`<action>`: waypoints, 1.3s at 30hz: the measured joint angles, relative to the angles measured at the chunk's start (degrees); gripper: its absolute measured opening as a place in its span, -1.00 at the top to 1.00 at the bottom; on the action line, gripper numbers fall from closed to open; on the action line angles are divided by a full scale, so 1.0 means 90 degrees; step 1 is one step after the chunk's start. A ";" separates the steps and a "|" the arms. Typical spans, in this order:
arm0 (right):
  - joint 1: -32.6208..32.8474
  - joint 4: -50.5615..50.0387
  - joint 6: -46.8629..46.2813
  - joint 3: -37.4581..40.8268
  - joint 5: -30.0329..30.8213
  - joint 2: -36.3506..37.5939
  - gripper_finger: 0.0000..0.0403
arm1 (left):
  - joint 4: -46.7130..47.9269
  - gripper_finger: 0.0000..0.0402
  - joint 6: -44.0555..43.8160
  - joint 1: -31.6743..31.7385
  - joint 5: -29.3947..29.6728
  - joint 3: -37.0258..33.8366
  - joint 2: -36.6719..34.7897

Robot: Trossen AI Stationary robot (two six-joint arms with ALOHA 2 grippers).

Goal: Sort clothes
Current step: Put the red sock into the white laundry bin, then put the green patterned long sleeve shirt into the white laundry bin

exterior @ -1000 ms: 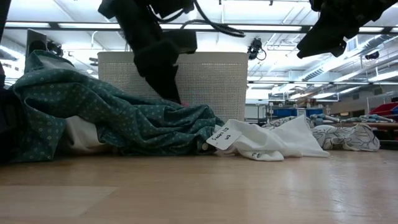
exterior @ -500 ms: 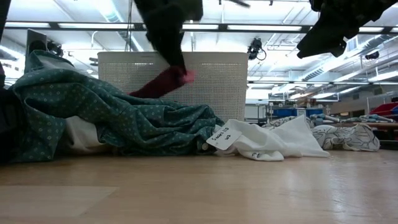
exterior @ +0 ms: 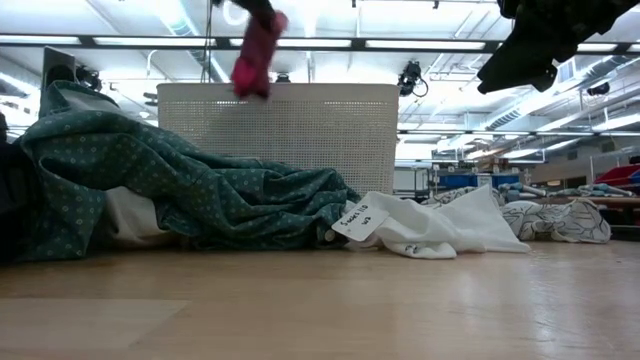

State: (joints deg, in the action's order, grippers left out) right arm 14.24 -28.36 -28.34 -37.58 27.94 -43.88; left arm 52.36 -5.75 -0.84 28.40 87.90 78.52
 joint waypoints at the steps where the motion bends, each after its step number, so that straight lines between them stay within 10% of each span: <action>1: 0.0000 -0.0001 0.0000 0.0000 0.0000 0.0000 0.23 | -0.0055 1.00 0.0015 0.0077 0.0182 0.0000 -0.0200; 18: 0.0000 0.0005 -0.0037 0.0000 0.0002 0.0001 0.23 | -0.0821 0.88 0.0907 0.2253 0.0093 0.0005 -0.0841; 29: 0.0000 -0.0002 0.0044 0.0000 0.0002 0.0000 0.23 | -0.0197 0.40 0.0401 0.2428 0.0048 0.0002 -0.0767; 39: 0.0000 -0.0001 0.0044 0.0000 0.0002 0.0000 0.23 | 0.0646 0.35 0.0016 0.2143 -0.0548 0.0000 -0.0776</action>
State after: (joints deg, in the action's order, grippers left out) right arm 14.24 -28.37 -27.94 -37.58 27.97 -43.88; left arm 58.17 -5.60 18.45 23.46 87.90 71.54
